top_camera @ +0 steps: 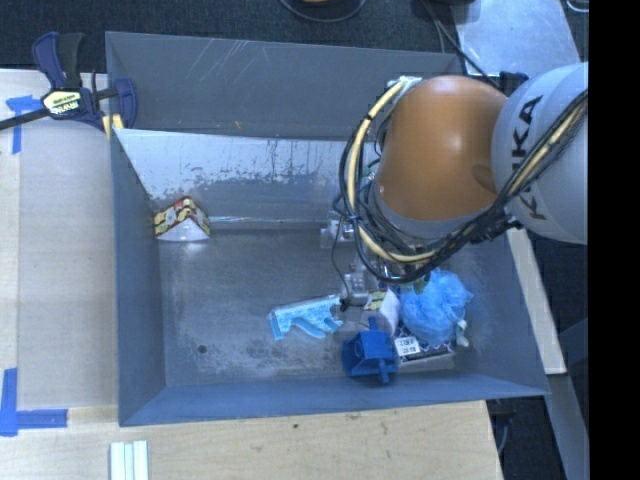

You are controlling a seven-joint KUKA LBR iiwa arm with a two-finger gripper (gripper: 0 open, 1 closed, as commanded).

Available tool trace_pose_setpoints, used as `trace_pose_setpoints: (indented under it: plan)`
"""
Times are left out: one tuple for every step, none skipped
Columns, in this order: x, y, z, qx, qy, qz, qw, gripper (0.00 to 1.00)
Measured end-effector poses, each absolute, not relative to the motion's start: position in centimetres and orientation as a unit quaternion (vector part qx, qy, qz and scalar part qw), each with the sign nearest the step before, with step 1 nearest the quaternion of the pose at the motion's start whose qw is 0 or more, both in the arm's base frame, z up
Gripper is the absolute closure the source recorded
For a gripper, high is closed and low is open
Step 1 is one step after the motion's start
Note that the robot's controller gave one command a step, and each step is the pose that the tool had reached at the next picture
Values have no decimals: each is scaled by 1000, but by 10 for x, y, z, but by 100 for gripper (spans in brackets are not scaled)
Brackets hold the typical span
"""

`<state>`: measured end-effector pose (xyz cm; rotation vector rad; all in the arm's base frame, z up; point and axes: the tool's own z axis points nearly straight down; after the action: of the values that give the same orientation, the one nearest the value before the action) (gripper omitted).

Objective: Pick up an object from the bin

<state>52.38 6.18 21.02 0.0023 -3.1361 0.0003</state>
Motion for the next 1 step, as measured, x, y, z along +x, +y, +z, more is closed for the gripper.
trace_pose_setpoints:
  plan:
    - [525, 62, 215, 0, -1000, 0, -2, 0]
